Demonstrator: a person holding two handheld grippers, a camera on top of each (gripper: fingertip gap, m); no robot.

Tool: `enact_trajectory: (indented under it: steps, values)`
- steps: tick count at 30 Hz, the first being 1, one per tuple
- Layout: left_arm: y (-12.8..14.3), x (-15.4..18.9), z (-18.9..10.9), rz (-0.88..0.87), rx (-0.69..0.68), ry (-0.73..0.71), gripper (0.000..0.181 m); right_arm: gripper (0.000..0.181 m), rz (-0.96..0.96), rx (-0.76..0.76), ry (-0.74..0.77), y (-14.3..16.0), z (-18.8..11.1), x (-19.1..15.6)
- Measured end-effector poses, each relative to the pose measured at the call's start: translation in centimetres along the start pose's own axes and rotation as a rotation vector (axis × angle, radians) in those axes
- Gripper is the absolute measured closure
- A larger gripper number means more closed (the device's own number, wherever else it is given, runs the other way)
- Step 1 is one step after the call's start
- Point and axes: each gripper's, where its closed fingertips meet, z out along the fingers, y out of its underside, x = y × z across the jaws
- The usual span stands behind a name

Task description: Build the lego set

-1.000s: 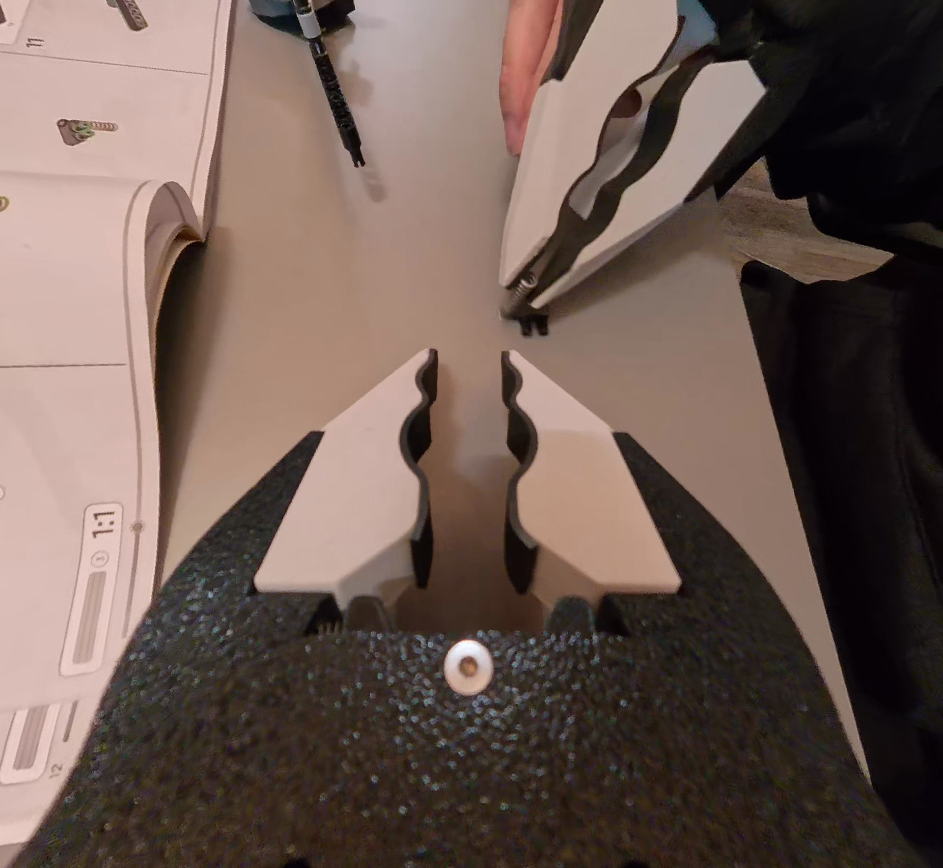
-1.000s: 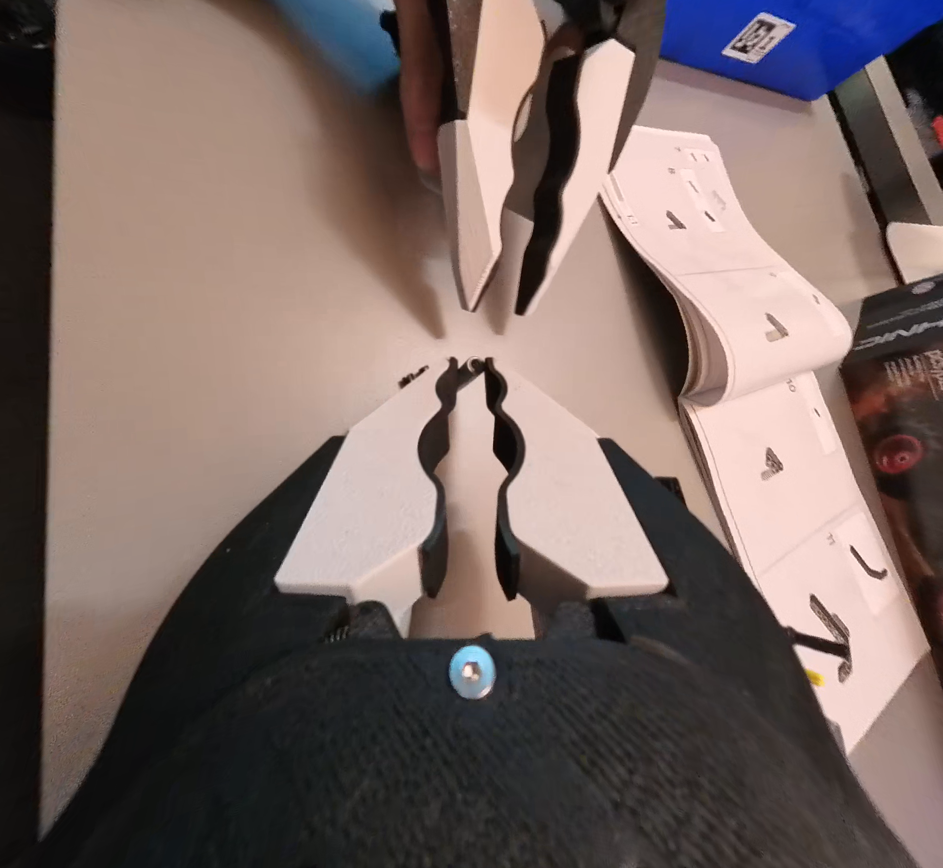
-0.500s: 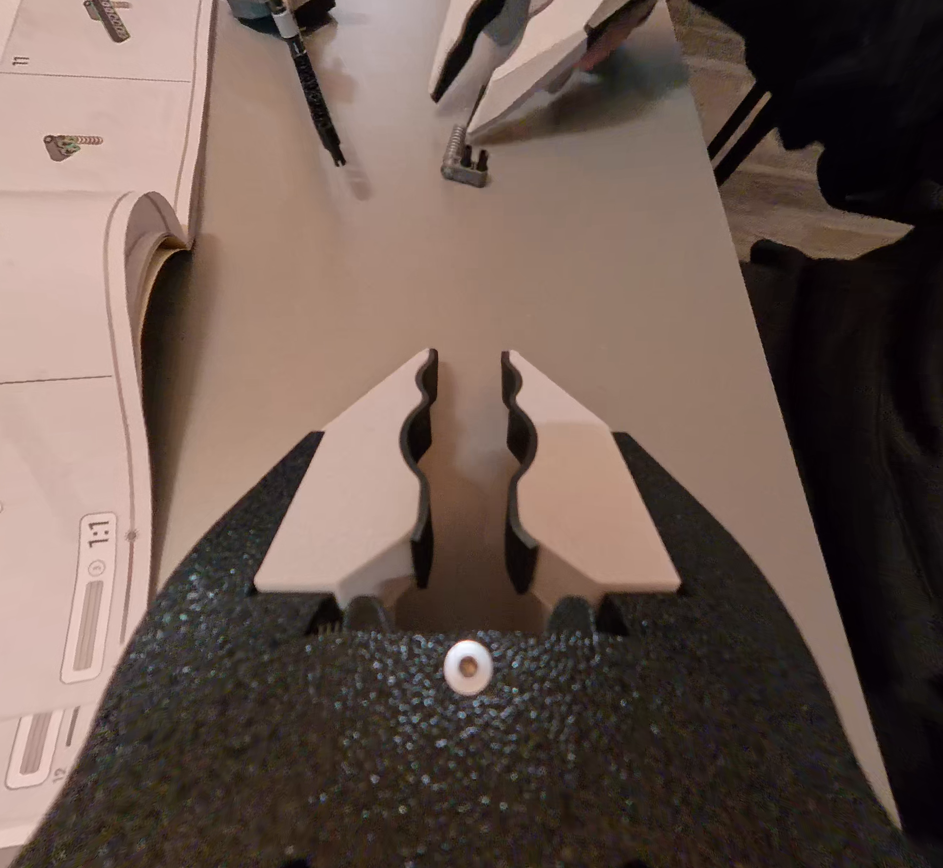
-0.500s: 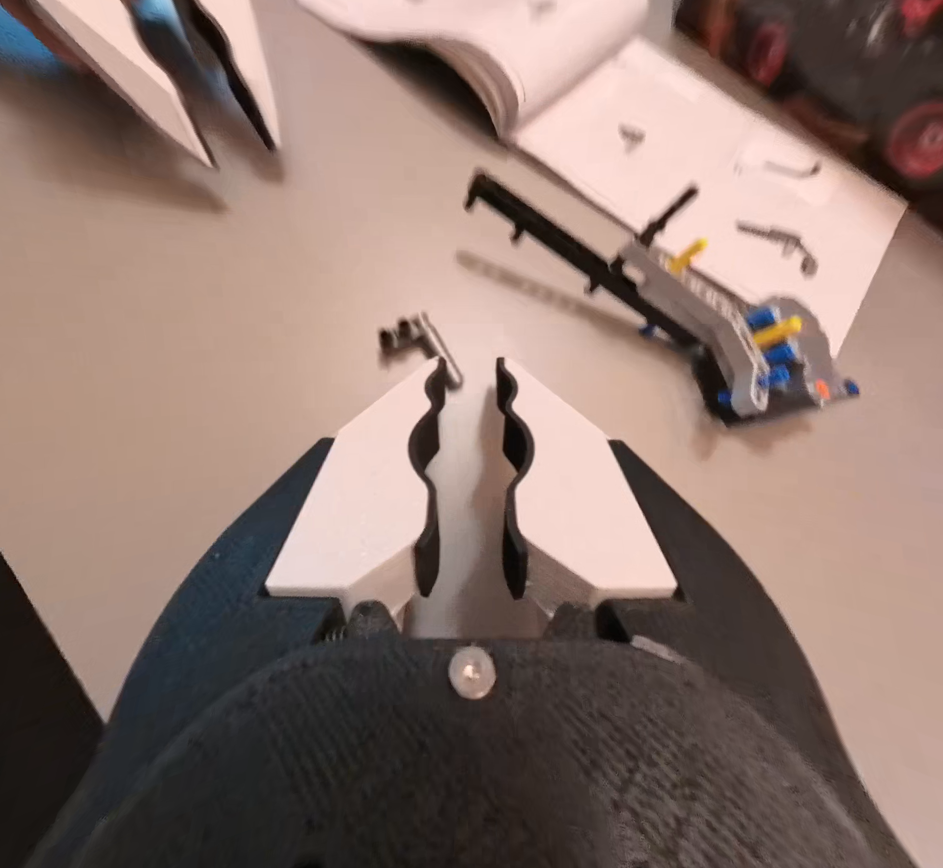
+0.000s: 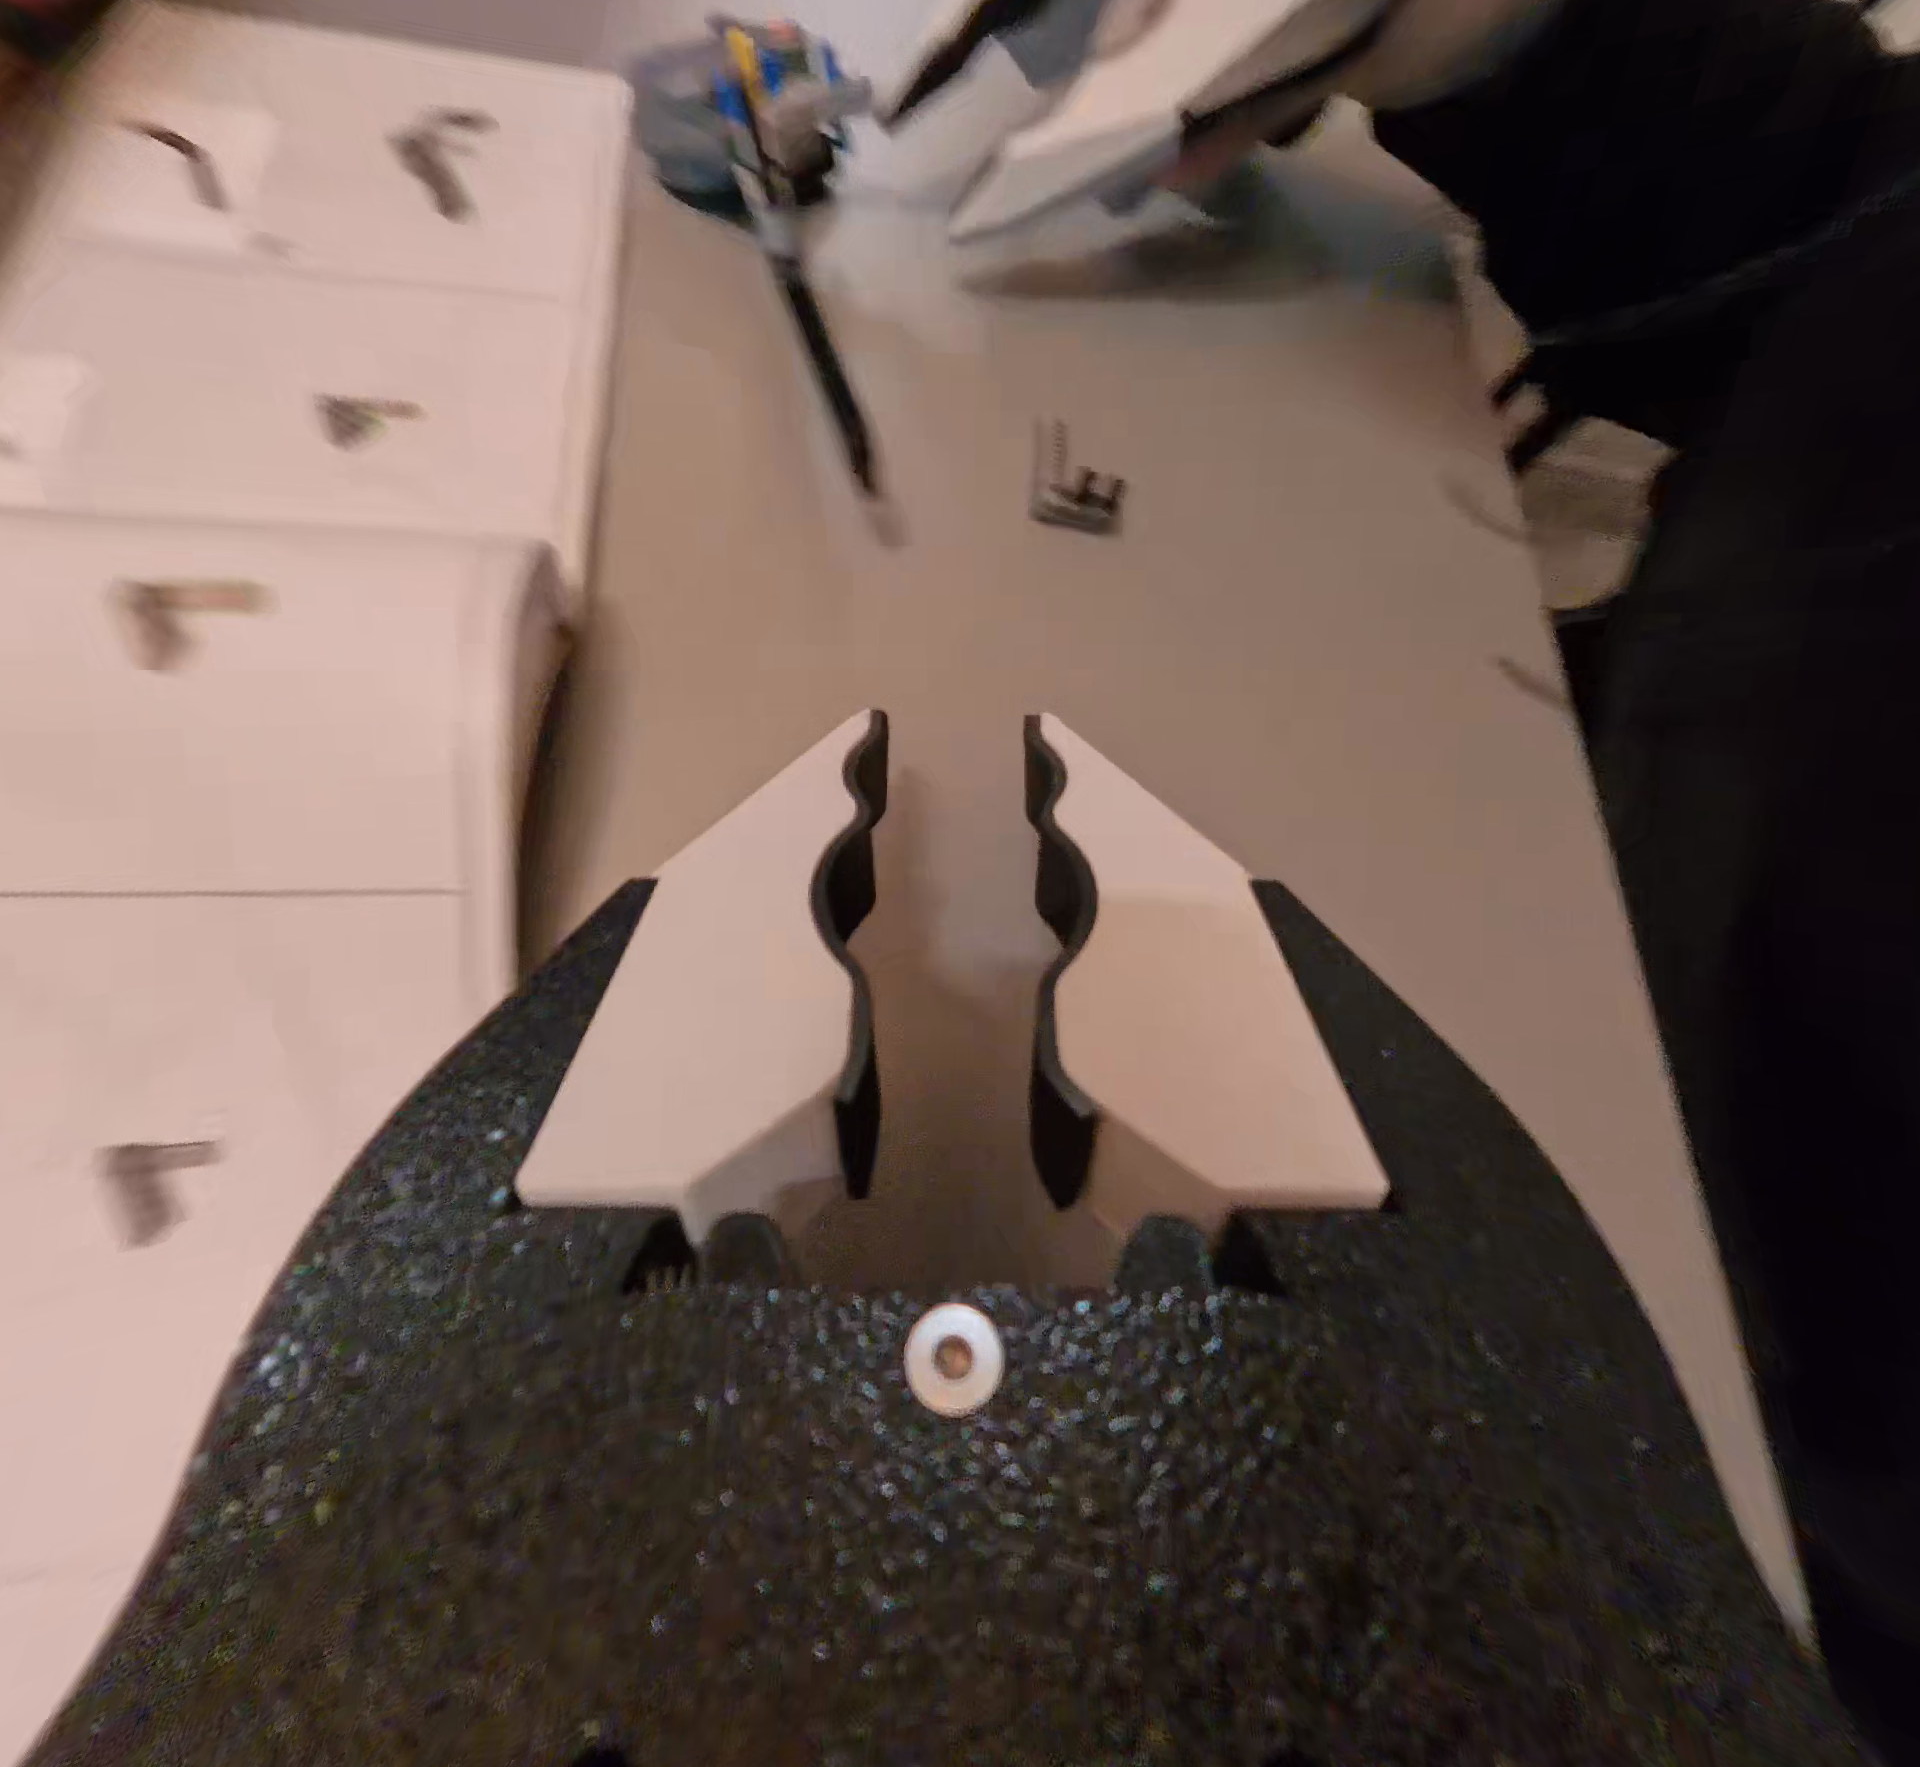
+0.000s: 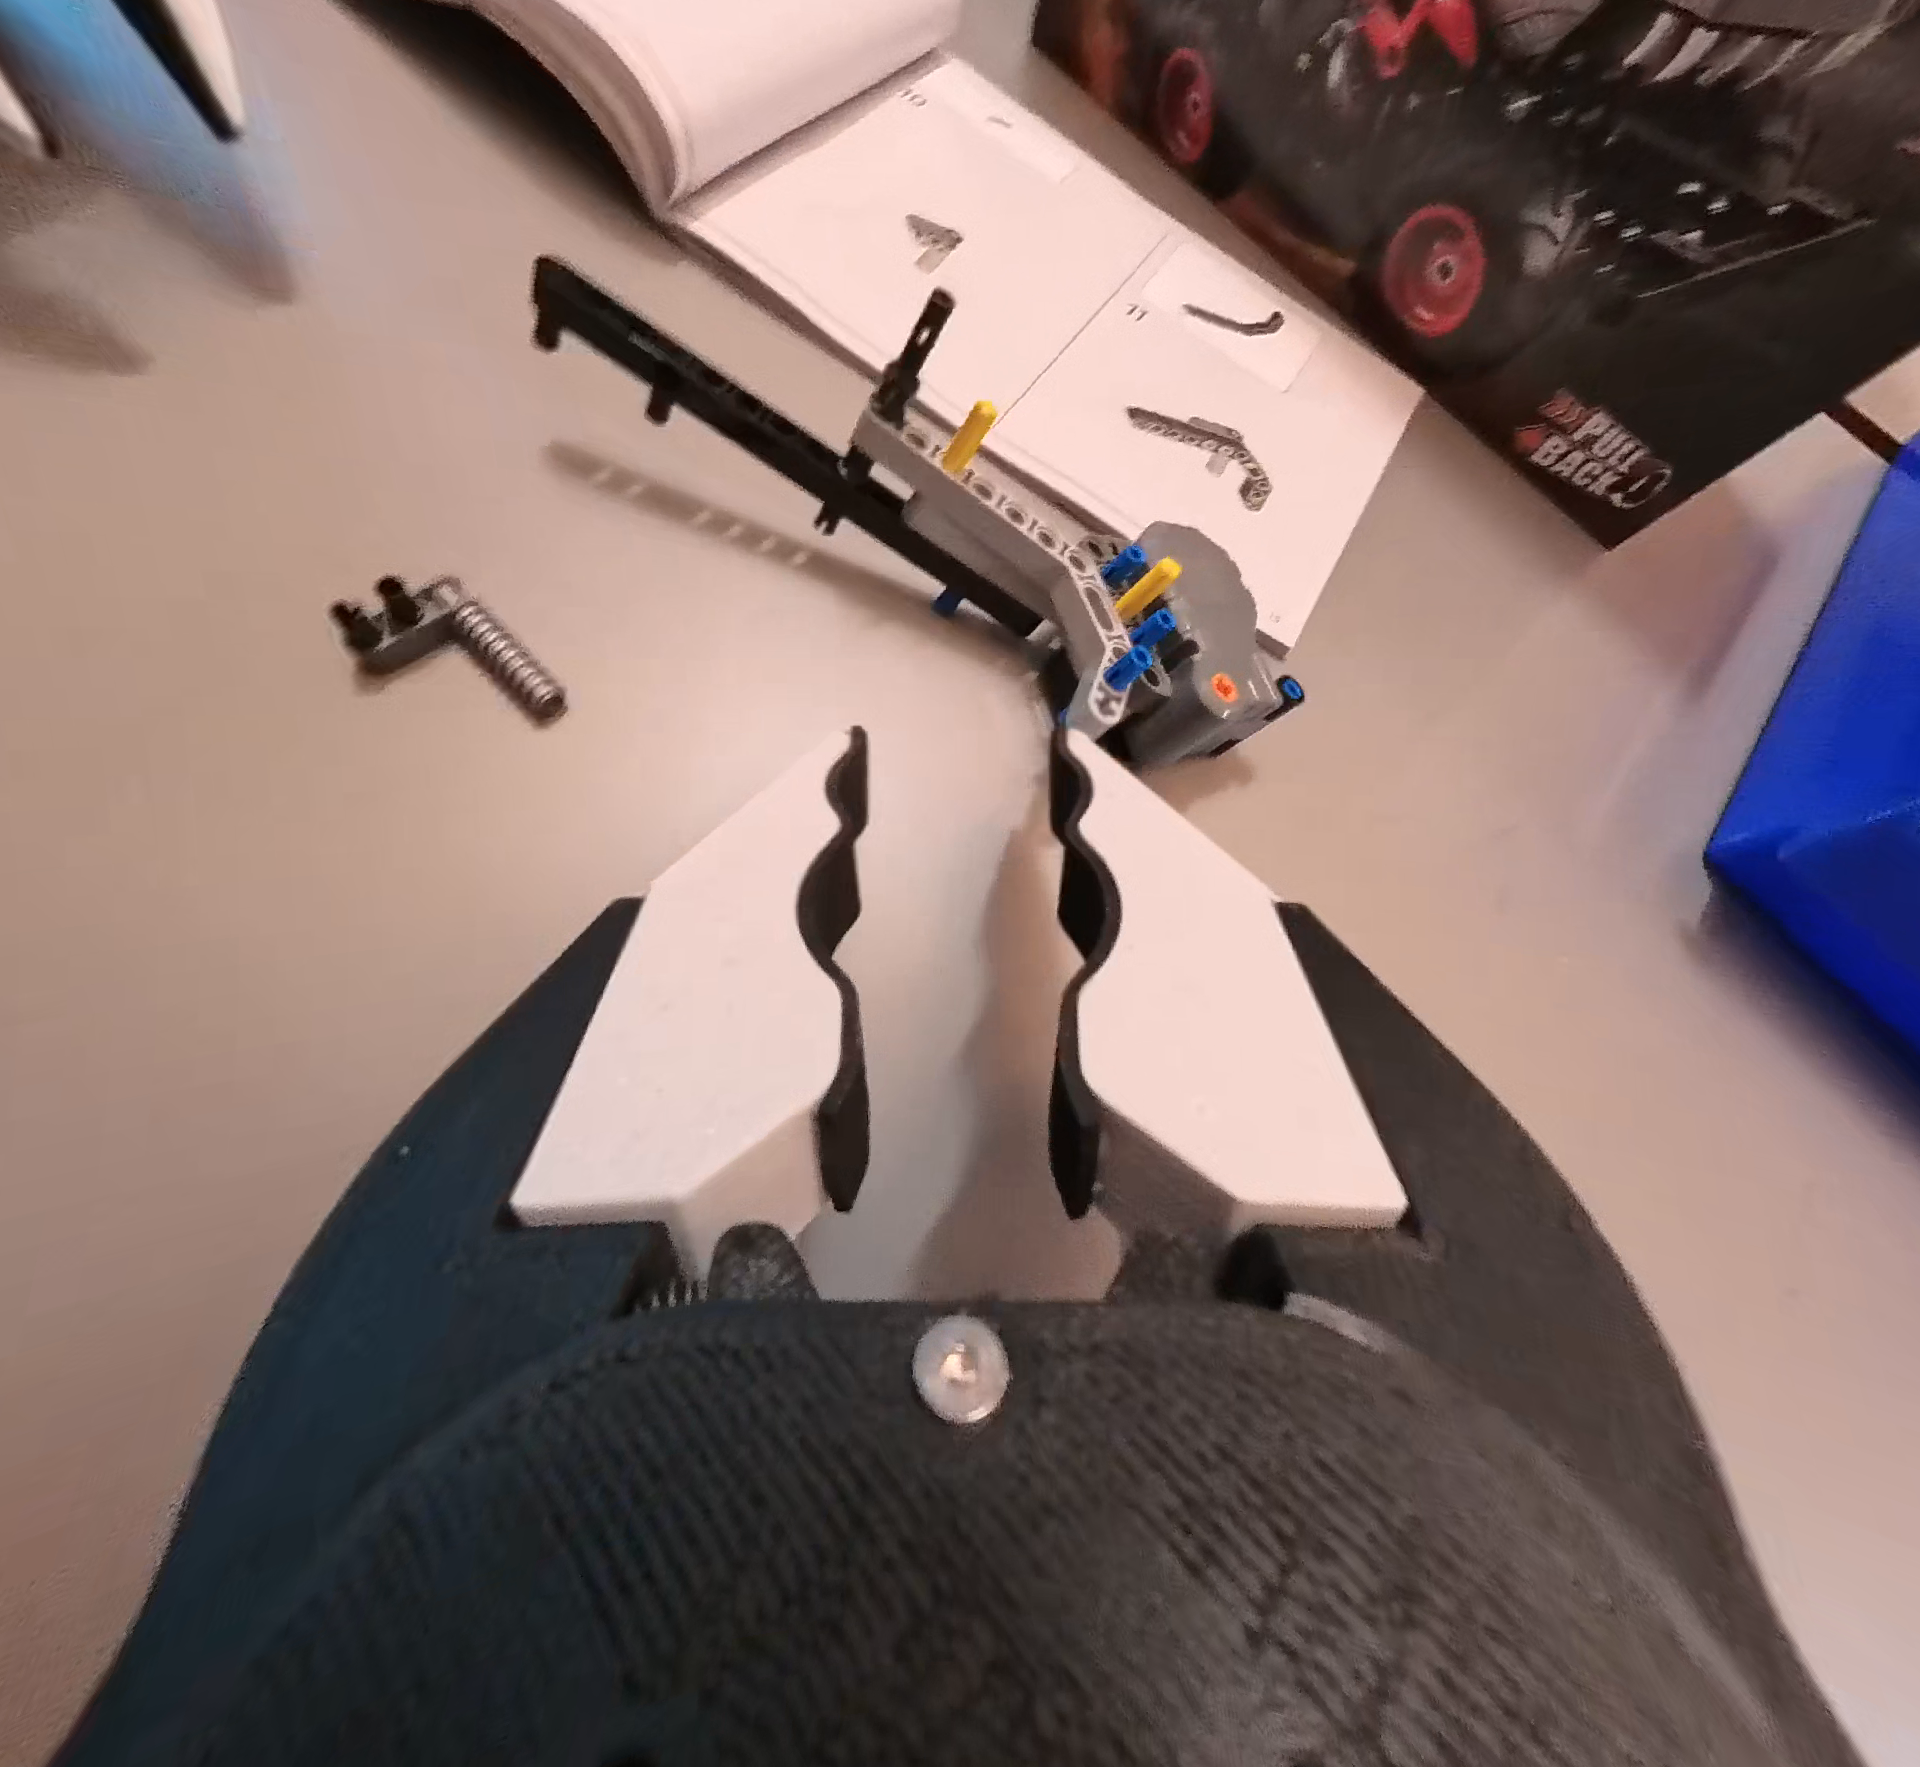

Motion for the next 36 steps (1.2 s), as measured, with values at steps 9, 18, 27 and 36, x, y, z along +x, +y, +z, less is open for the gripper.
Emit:
enact_trajectory:
  steps: [9,18,27,36]
  values:
    - [-9.8,-8.3,-0.2,0.103,0.288,-0.472,0.150,0.154,-0.018,-0.084,0.137,1.3,0.6,1.0]
    - [-7.4,-10.6,-0.4,0.345,0.229,-0.890,0.152,0.148,0.071,-0.080,-0.069,1.4,1.2,0.6]
    - [-4.7,-13.2,0.0,0.420,-0.056,-1.014,0.152,0.149,0.131,-0.089,-0.186,1.2,1.9,0.6]
    - [-1.7,-14.9,-1.3,0.302,-0.157,-1.050,0.161,0.150,0.012,-0.067,-0.065,1.2,1.4,0.7]
